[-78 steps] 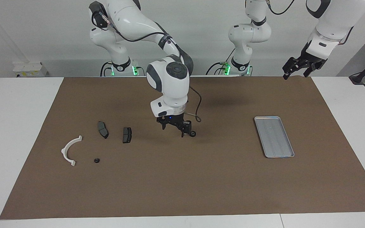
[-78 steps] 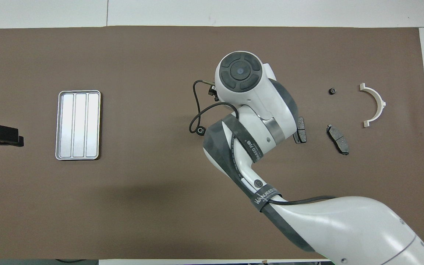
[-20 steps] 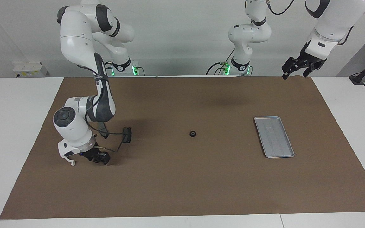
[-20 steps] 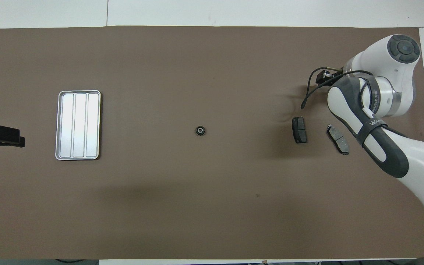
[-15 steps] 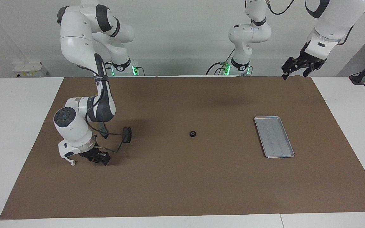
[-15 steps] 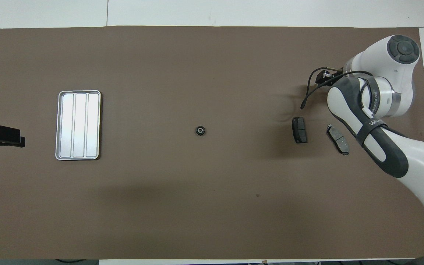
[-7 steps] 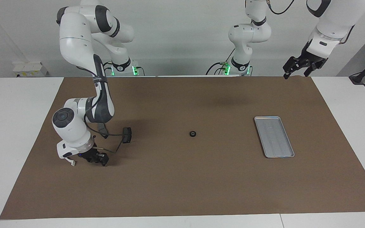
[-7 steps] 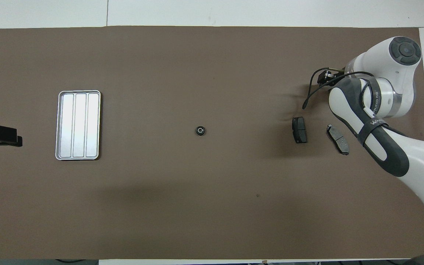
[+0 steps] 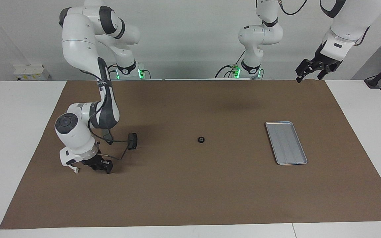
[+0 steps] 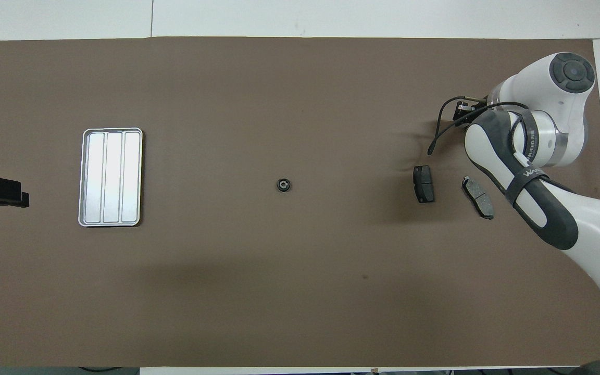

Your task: Pick bearing gear from pile to tray

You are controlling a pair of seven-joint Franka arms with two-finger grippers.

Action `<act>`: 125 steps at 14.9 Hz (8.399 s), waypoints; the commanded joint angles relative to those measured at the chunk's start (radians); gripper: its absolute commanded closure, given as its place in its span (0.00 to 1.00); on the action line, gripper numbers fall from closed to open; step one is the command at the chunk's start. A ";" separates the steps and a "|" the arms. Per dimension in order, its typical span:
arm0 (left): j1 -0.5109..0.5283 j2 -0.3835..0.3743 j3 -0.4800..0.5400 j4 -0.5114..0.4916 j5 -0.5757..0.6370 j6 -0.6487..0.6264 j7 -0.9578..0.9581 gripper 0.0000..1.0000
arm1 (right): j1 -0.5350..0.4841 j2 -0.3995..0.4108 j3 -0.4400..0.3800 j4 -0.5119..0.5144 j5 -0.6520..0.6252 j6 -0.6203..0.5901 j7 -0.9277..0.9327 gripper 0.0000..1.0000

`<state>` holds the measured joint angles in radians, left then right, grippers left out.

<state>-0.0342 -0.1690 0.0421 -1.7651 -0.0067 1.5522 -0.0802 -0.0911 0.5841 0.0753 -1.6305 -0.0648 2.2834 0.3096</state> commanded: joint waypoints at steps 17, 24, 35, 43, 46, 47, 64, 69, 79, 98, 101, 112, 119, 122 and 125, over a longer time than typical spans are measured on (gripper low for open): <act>-0.018 -0.044 -0.004 -0.082 -0.013 0.118 0.017 0.00 | -0.015 -0.004 0.011 -0.014 -0.012 0.005 -0.075 1.00; -0.015 -0.055 -0.002 -0.102 -0.013 0.114 0.019 0.00 | -0.006 -0.007 0.011 0.004 -0.018 -0.035 -0.078 1.00; -0.001 -0.050 0.001 -0.086 -0.010 0.088 0.013 0.01 | 0.002 -0.016 0.011 0.017 -0.030 -0.062 -0.078 1.00; -0.001 -0.046 0.001 -0.080 -0.007 0.100 0.019 0.01 | 0.033 -0.020 0.011 0.073 -0.032 -0.154 -0.078 1.00; -0.003 -0.050 -0.001 -0.088 -0.007 0.101 0.020 0.05 | 0.040 -0.020 0.012 0.073 -0.053 -0.156 -0.078 1.00; -0.001 -0.052 -0.001 -0.091 -0.007 0.100 0.022 0.06 | 0.042 -0.020 0.012 0.073 -0.053 -0.156 -0.078 1.00; 0.034 -0.095 0.005 -0.208 -0.006 0.206 0.034 0.06 | 0.048 -0.021 0.015 0.078 -0.059 -0.170 -0.078 1.00; -0.151 -0.035 -0.051 -0.249 -0.006 0.299 -0.226 0.06 | 0.050 -0.027 0.018 0.078 -0.059 -0.171 -0.079 1.00; -0.467 0.252 -0.053 -0.246 0.059 0.601 -0.668 0.07 | 0.050 -0.035 0.018 0.078 -0.059 -0.182 -0.081 1.00; -0.616 0.586 -0.053 -0.025 0.085 0.760 -0.829 0.08 | 0.050 -0.035 0.018 0.077 -0.059 -0.177 -0.087 1.00; -0.616 0.588 -0.053 -0.027 0.111 0.760 -0.823 0.08 | 0.050 -0.035 0.018 0.077 -0.059 -0.177 -0.087 1.00; -0.635 0.606 -0.054 -0.037 0.114 0.816 -0.810 0.10 | 0.050 -0.035 0.018 0.075 -0.059 -0.177 -0.102 1.00; -0.635 0.608 -0.054 -0.071 0.114 0.842 -0.810 0.10 | 0.048 -0.035 0.018 0.075 -0.059 -0.177 -0.104 1.00; -0.633 0.608 -0.053 -0.076 0.114 0.850 -0.810 0.11 | 0.048 -0.035 0.020 0.075 -0.059 -0.177 -0.104 1.00; -0.633 0.606 -0.053 -0.089 0.114 0.861 -0.810 0.12 | 0.048 -0.035 0.018 0.075 -0.059 -0.177 -0.104 1.00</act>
<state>-0.6520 0.4365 -0.0267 -1.8351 0.0929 2.3814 -0.8900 -0.0326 0.5606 0.0829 -1.5512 -0.1071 2.1232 0.2341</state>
